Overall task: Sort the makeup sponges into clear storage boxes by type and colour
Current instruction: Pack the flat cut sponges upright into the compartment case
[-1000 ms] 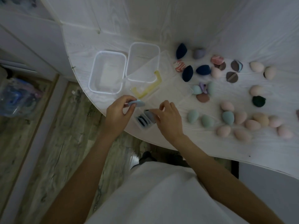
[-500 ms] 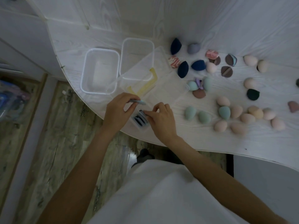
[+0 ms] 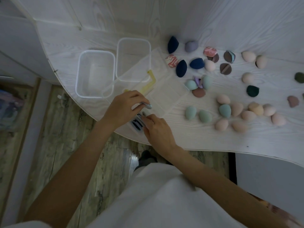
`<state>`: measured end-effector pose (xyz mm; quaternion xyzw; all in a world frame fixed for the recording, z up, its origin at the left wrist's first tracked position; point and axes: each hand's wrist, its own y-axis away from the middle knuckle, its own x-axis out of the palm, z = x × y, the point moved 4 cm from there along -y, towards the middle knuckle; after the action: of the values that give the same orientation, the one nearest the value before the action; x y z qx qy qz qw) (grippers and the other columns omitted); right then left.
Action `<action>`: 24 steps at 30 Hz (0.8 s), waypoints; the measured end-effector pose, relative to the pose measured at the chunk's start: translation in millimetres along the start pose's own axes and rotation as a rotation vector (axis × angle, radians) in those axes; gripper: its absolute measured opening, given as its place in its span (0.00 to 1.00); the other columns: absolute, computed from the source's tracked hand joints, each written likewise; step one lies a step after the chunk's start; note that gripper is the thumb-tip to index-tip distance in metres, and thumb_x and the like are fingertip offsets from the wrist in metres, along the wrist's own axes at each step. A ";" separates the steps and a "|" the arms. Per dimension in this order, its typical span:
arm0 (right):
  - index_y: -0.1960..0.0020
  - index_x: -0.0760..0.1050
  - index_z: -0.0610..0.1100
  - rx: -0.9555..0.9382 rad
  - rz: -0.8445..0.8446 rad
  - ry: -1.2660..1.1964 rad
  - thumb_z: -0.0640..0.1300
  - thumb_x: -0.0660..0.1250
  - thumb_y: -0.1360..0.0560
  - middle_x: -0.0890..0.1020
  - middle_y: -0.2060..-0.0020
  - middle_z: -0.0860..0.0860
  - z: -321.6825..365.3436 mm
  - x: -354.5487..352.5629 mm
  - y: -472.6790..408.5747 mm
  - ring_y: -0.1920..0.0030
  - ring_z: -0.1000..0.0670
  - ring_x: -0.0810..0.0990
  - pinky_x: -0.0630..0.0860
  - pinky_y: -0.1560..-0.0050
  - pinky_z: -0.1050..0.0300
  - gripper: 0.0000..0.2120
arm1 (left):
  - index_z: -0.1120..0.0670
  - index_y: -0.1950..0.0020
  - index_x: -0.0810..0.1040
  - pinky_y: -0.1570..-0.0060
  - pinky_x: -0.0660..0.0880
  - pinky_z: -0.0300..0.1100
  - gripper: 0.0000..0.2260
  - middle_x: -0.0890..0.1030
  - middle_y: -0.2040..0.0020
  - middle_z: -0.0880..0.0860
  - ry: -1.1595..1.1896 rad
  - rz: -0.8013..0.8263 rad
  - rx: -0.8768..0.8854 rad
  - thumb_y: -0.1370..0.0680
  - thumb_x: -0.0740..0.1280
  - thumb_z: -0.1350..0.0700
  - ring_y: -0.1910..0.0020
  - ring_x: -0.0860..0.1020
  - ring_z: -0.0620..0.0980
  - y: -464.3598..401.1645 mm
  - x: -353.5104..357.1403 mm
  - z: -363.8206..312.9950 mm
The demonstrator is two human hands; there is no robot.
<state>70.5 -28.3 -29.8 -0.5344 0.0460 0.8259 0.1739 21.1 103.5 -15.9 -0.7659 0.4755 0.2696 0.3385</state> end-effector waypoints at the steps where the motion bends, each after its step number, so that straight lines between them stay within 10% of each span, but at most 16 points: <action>1: 0.47 0.79 0.36 -0.008 -0.003 -0.008 0.32 0.73 0.35 0.81 0.59 0.42 1.8 -1.0 0.2 0.69 0.45 0.77 0.72 0.69 0.56 0.17 | 0.55 0.49 0.82 0.59 0.77 0.42 0.08 0.81 0.53 0.51 0.017 0.018 0.011 0.24 0.66 0.55 0.57 0.79 0.48 -0.8 -0.9 -0.7; 13: 0.47 0.77 0.35 -0.090 0.105 -0.085 0.33 0.69 0.31 0.80 0.48 0.38 0.1 -1.7 12.3 0.57 0.39 0.80 0.78 0.59 0.49 0.13 | 0.51 0.47 0.82 0.57 0.76 0.38 0.10 0.83 0.53 0.46 0.070 0.155 -0.031 0.24 0.66 0.50 0.57 0.78 0.40 5.6 -0.7 5.7; 24: 0.46 0.63 0.42 0.355 0.105 -0.395 0.43 0.57 0.20 0.76 0.62 0.46 -16.1 -13.1 -19.5 0.66 0.46 0.75 0.70 0.66 0.51 0.06 | 0.57 0.48 0.81 0.50 0.77 0.44 0.07 0.82 0.51 0.51 0.107 -0.076 -0.145 0.25 0.69 0.61 0.52 0.78 0.47 25.3 -5.0 -2.6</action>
<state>95.8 -17.4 -22.8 -0.3207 0.1828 0.9012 0.2273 -3.7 96.1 -17.2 -0.8192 0.4427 0.2492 0.2663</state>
